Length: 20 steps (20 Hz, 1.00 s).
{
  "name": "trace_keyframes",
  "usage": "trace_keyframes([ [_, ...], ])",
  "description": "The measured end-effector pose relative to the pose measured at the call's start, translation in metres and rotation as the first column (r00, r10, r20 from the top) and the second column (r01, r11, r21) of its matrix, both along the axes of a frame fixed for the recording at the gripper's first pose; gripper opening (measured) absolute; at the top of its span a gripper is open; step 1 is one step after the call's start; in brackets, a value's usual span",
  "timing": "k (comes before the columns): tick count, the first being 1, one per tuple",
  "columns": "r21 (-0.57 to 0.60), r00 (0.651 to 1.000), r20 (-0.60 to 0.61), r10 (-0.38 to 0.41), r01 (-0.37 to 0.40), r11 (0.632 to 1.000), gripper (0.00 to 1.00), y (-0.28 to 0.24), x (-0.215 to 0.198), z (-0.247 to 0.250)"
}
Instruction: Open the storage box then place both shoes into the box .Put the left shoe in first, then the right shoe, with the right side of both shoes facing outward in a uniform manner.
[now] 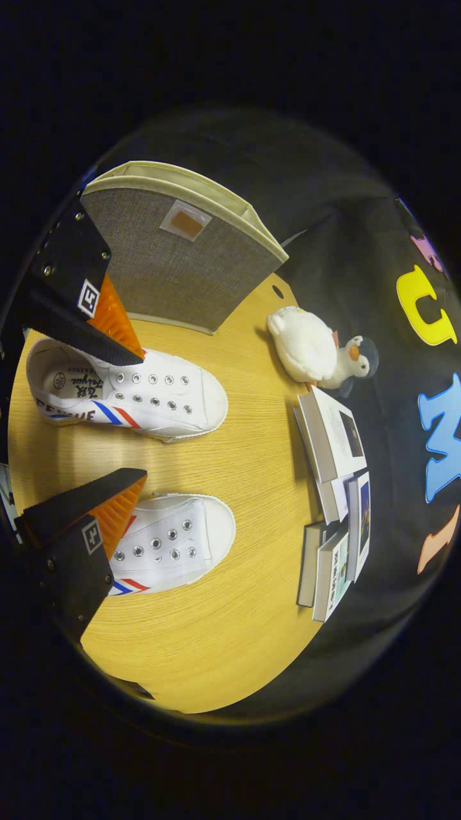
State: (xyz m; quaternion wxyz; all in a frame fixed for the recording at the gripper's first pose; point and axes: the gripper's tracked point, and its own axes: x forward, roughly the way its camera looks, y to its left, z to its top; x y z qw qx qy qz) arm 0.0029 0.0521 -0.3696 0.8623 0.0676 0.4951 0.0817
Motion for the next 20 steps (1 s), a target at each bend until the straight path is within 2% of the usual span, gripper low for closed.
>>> trace_keyframes([
  [3, -0.025, 0.999, -0.032, -0.009, 0.008, 1.000, 0.98, -0.003, -0.007, -0.009],
  [8, -0.010, 0.998, -0.061, -0.016, 0.016, 1.000, 0.81, 0.000, -0.007, -0.017],
  [10, 0.005, 0.998, -0.070, -0.005, 0.005, 1.000, 0.81, 0.003, -0.005, -0.018],
  [11, 0.053, 0.996, -0.082, -0.015, 0.019, 0.998, 0.81, 0.015, -0.007, -0.022],
  [13, 0.047, 0.996, -0.090, -0.018, 0.023, 0.999, 0.38, 0.016, -0.008, -0.020],
  [15, 0.018, 0.995, -0.095, -0.022, 0.024, 1.000, 0.40, 0.012, -0.008, -0.021],
  [16, 0.041, 0.993, -0.114, -0.021, 0.026, 0.999, 0.25, 0.012, -0.009, -0.027],
  [18, 0.063, 0.990, -0.135, -0.041, 0.049, 0.997, 0.25, 0.012, -0.009, -0.022],
  [19, 0.083, 0.986, -0.121, -0.112, 0.122, 0.989, 0.25, 0.016, -0.008, -0.036],
  [20, 0.090, 0.981, -0.154, -0.119, 0.134, 0.987, 0.01, 0.013, -0.008, -0.023],
])
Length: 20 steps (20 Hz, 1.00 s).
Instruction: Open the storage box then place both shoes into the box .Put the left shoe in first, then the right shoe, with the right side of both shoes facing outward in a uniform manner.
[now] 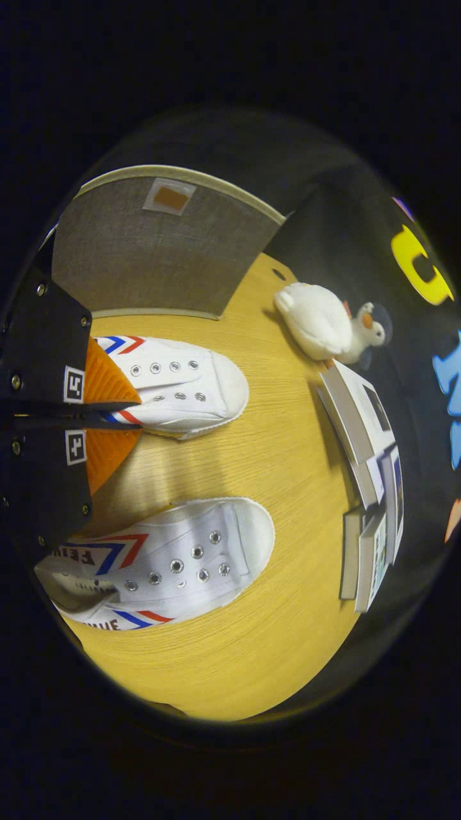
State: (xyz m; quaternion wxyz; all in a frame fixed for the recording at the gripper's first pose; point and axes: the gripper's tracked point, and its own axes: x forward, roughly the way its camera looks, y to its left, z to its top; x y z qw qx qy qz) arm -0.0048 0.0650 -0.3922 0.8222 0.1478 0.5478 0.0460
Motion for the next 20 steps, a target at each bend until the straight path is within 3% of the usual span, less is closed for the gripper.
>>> trace_keyframes([
  [7, 0.083, 0.997, 0.025, -0.075, 0.073, 0.994, 0.00, 0.004, 0.004, 0.029],
  [20, 0.206, 0.990, 0.088, -0.106, 0.086, 0.975, 0.00, 0.040, 0.009, 0.141],
])
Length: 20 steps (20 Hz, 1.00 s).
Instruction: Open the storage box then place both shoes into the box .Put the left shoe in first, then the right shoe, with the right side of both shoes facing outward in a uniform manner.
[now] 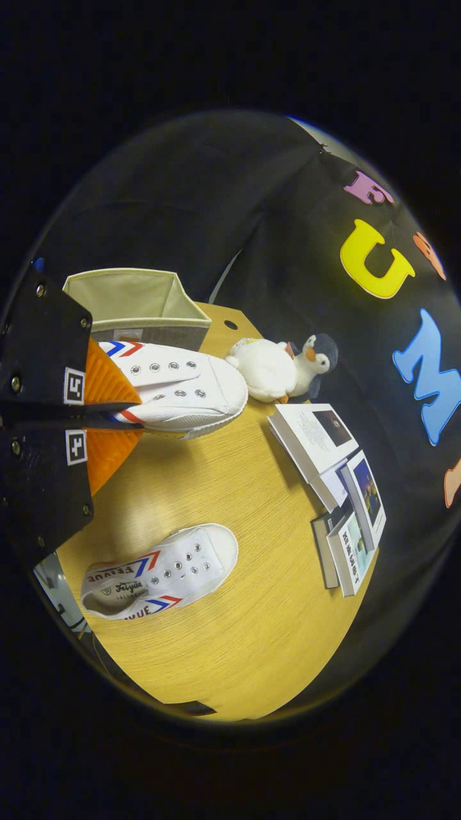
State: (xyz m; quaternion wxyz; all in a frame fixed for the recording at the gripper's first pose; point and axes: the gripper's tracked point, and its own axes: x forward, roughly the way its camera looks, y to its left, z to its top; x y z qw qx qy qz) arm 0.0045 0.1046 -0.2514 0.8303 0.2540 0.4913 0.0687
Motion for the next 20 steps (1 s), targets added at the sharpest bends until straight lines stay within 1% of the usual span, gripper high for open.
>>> trace_keyframes([
  [4, 0.026, 1.000, 0.021, 0.013, -0.014, 1.000, 0.00, 0.023, 0.003, 0.025],
  [9, 0.034, 0.998, 0.040, 0.058, -0.059, 0.998, 0.00, 0.060, 0.005, 0.039],
  [20, 0.063, 0.988, 0.023, 0.150, -0.152, 0.986, 0.00, 0.154, 0.000, 0.027],
])
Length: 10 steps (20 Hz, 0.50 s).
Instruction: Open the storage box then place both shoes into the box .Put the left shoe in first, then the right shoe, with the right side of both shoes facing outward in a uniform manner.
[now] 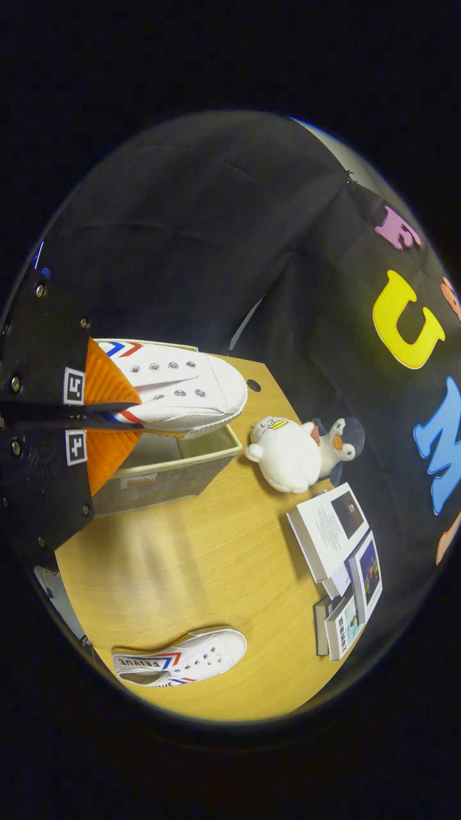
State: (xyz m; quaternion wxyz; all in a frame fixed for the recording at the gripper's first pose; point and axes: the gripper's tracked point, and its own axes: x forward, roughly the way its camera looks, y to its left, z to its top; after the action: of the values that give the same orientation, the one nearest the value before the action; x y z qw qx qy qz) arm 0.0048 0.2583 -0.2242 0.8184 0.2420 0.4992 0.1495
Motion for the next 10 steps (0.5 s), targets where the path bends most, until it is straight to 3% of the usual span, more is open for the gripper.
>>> trace_keyframes([
  [10, -0.027, 0.999, -0.026, 0.046, -0.047, 0.999, 0.00, 0.054, -0.005, -0.030],
])
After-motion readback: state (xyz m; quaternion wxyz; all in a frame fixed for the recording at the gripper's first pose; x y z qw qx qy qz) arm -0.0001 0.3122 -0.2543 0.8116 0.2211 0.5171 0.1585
